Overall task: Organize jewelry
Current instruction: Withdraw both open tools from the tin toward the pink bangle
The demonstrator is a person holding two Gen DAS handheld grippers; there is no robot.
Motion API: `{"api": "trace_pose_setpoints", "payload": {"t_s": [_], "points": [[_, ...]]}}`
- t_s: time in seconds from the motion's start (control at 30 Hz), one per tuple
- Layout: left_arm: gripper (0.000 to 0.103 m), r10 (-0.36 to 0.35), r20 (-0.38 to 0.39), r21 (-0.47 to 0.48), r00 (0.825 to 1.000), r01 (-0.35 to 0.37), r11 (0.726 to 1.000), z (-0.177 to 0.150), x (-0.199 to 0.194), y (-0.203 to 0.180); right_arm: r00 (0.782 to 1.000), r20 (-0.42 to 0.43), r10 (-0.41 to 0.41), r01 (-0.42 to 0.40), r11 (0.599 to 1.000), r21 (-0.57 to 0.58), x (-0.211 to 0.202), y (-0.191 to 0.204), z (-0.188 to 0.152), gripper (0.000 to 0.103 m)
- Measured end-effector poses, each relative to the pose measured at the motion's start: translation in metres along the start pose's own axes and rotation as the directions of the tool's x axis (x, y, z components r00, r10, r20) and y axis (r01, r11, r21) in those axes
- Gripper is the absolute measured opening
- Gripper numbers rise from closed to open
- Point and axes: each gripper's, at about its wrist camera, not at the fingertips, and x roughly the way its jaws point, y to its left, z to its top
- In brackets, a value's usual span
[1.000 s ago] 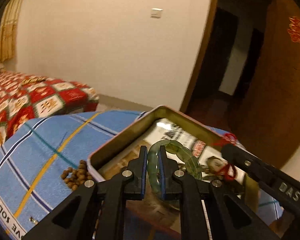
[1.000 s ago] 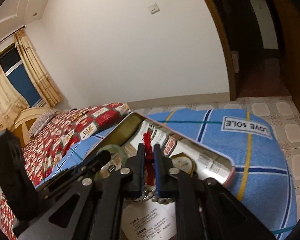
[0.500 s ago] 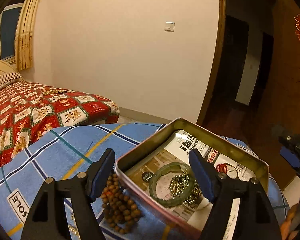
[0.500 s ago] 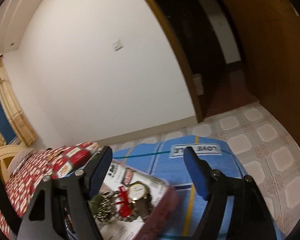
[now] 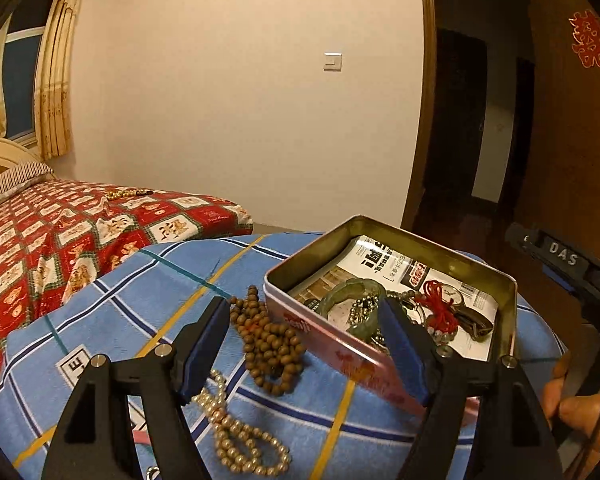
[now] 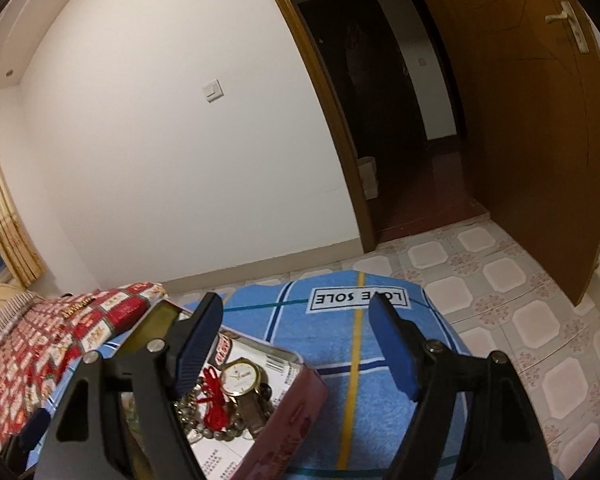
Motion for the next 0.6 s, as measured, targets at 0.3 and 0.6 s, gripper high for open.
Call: {"api": "trace_pose_setpoints", "payload": {"t_s": [0.3, 0.6], "points": [[0.076, 0.011, 0.005, 0.02, 1.0, -0.012, 1.0, -0.005, -0.013, 0.01, 0.999, -0.022, -0.047, 0.048, 0.998, 0.033, -0.016, 0.004, -0.017, 0.078], [0.076, 0.02, 0.011, 0.046, 1.0, -0.021, 0.999, -0.015, -0.028, 0.011, 0.999, -0.016, -0.029, 0.028, 0.998, -0.05, -0.039, 0.025, -0.034, 0.078]]}}
